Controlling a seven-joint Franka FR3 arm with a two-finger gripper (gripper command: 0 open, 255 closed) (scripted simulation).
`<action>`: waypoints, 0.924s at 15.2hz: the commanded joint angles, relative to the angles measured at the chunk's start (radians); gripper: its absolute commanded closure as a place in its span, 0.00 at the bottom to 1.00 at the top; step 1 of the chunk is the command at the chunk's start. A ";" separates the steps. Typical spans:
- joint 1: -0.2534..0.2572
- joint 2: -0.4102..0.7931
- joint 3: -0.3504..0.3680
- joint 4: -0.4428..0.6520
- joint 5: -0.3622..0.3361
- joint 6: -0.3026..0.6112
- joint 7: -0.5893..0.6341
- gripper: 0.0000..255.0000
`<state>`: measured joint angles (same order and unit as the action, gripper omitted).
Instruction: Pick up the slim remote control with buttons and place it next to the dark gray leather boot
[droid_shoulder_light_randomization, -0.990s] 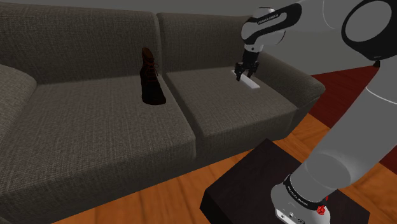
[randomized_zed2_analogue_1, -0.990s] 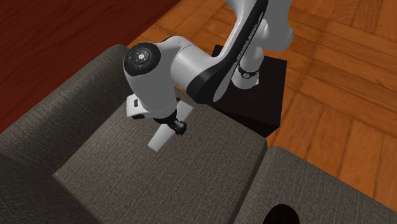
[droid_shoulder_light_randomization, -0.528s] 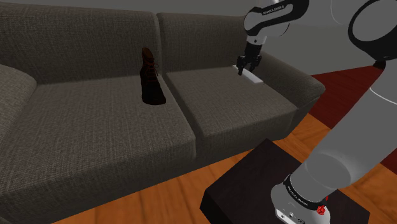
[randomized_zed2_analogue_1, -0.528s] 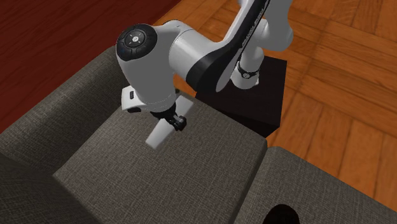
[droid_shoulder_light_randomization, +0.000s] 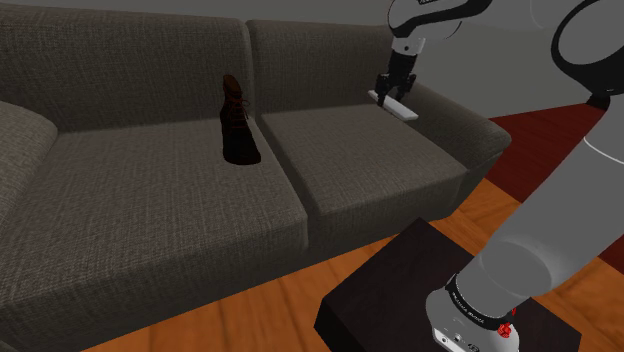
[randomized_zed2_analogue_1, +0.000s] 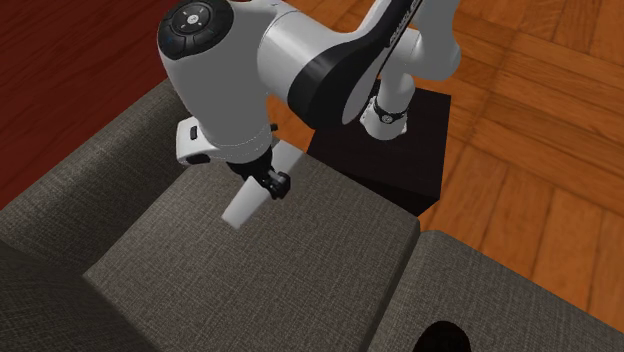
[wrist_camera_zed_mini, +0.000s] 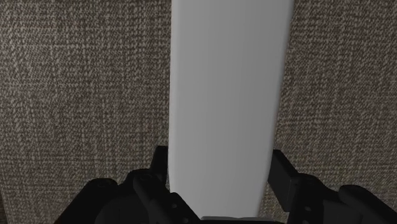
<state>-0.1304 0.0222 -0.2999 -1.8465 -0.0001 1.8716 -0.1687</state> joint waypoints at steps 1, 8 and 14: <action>0.001 -0.005 0.001 0.021 -0.002 -0.026 0.002 1.00; 0.001 -0.007 0.001 0.113 -0.002 -0.120 0.002 1.00; 0.000 0.002 0.000 0.204 0.000 -0.202 0.000 1.00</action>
<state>-0.1304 0.0251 -0.2999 -1.6548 0.0007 1.6826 -0.1687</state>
